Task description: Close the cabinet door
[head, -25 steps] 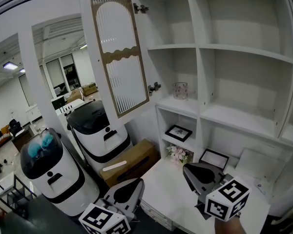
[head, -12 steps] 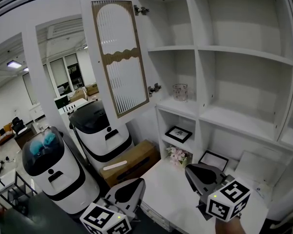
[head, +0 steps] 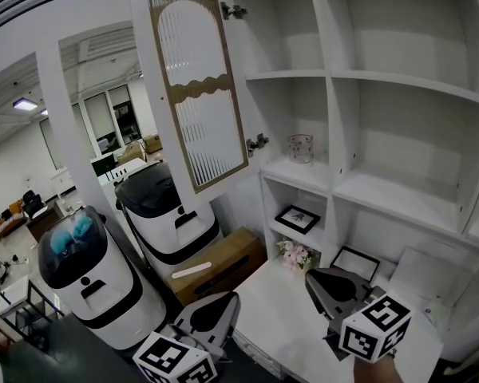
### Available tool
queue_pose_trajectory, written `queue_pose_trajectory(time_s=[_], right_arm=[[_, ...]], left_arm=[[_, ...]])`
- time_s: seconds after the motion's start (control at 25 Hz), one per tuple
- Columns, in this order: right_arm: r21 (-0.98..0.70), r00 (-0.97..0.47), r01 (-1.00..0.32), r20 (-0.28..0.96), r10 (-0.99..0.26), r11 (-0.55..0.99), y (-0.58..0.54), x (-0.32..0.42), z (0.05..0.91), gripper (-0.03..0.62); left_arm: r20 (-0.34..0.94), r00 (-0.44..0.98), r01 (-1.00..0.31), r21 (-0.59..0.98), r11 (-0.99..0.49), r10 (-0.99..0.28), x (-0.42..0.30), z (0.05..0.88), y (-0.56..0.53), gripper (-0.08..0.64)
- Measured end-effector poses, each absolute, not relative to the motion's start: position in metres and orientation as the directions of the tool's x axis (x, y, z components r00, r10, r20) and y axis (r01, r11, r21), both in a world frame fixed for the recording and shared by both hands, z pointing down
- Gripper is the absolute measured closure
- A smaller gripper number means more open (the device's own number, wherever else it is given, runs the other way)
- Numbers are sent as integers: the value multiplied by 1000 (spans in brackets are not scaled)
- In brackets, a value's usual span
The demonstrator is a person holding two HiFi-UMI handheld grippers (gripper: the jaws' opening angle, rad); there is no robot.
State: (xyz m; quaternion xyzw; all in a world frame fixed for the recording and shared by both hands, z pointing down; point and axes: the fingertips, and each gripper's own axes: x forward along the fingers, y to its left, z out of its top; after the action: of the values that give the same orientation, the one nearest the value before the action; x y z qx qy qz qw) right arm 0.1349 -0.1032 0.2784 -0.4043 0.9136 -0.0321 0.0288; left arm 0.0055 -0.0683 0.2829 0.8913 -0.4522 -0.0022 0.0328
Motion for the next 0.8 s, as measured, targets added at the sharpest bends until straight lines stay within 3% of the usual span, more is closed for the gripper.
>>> queue_pose_trajectory(time_s=[0.4,0.8], right_arm=[[-83,-629,-773,-22,-777,628,-150,100,279,588],[-72,-644,-762,-18,-765,643,-207,4,277,588]], left_arm=[[22,636,-771,69,-633,-772,-30,285,-122,557],[21,640,-768,72,-637,-768,-112,282,-176,557]])
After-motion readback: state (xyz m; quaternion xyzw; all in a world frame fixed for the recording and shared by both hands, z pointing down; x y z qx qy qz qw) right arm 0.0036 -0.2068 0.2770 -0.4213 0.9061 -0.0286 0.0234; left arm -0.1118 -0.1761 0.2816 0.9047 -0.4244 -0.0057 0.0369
